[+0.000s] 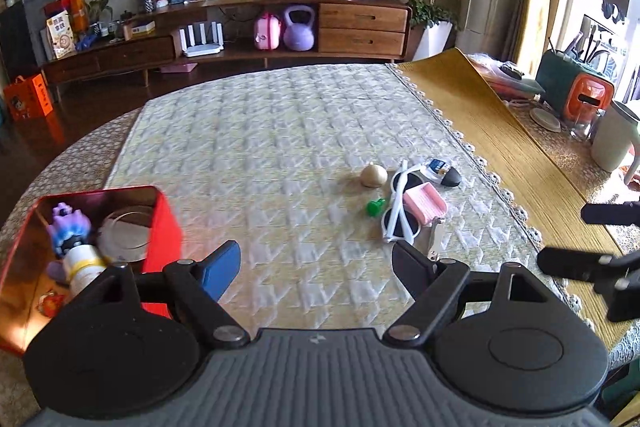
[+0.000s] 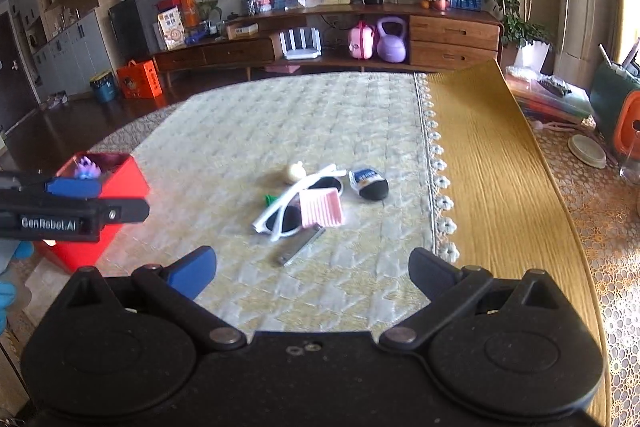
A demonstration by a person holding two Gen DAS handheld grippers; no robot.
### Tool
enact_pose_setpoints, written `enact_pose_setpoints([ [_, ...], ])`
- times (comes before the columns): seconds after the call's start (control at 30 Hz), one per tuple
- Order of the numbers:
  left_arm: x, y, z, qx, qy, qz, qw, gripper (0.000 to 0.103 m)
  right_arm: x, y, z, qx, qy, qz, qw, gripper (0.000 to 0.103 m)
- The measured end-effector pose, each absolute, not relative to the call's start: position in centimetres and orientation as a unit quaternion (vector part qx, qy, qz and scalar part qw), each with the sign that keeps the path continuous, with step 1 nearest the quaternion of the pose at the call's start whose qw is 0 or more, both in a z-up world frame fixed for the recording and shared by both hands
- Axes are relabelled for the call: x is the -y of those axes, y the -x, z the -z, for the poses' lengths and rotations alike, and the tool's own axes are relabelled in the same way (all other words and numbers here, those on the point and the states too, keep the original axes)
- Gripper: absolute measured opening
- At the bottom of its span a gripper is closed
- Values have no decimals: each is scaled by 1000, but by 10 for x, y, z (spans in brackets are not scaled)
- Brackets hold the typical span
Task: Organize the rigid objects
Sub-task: 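Reach the left tool toward the green small item while the right tool approaches the nail clipper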
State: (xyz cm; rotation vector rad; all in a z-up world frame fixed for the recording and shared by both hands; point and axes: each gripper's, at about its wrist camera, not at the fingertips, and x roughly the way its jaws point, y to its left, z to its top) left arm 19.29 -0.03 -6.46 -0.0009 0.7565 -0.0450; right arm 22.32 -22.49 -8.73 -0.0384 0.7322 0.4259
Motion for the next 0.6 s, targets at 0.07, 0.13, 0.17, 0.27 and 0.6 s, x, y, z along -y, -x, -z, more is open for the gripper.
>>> enact_pose_setpoints([
  [0.07, 8, -204, 70, -372, 0, 26, 928, 83, 223, -226, 96, -363, 22, -210, 908, 102],
  [0.13, 15, -215, 74, -375, -3, 31, 927, 83, 221, -229, 103, -368, 22, -216, 904, 102],
  [0.17, 19, -221, 77, -376, -5, 33, 926, 83, 219, -230, 106, -368, 25, -220, 903, 102],
  [0.27, 29, -238, 84, -380, -11, 38, 924, 83, 212, -236, 113, -371, 35, -228, 899, 102],
  [0.6, 36, -279, 120, -399, -34, 30, 916, 83, 197, -258, 130, -378, 48, -245, 891, 96],
])
